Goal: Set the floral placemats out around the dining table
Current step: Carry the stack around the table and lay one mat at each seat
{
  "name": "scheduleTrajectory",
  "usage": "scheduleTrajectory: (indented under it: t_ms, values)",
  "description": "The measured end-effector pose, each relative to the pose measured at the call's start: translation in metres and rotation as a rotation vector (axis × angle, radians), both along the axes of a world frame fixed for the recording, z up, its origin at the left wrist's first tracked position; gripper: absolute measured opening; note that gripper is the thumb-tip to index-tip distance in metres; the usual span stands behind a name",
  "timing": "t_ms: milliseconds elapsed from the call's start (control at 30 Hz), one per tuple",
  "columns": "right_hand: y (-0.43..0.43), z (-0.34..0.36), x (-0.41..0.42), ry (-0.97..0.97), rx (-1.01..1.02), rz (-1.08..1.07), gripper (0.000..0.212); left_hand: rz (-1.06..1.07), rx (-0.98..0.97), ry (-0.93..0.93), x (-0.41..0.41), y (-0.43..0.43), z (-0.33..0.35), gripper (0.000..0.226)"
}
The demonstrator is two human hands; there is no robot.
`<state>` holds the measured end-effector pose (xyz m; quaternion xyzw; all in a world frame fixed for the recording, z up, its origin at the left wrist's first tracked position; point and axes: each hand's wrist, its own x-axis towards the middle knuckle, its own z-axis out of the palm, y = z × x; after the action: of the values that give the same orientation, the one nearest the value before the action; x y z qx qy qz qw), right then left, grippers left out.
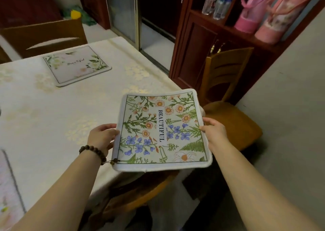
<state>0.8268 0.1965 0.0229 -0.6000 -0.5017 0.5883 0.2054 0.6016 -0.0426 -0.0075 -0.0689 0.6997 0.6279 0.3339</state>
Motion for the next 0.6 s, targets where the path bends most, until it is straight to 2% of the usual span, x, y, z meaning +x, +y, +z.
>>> scheduleTrajectory:
  t_ms: [267,600]
  values:
    - [0.042,-0.004,-0.109,-0.001,0.028,0.174,0.035,0.182,0.028,0.014,-0.056,0.006,-0.003,0.019]
    - [0.022,-0.023,-0.218,-0.055,0.008,0.457,0.033,0.439,-0.078,0.0,-0.085,-0.036,-0.027,0.017]
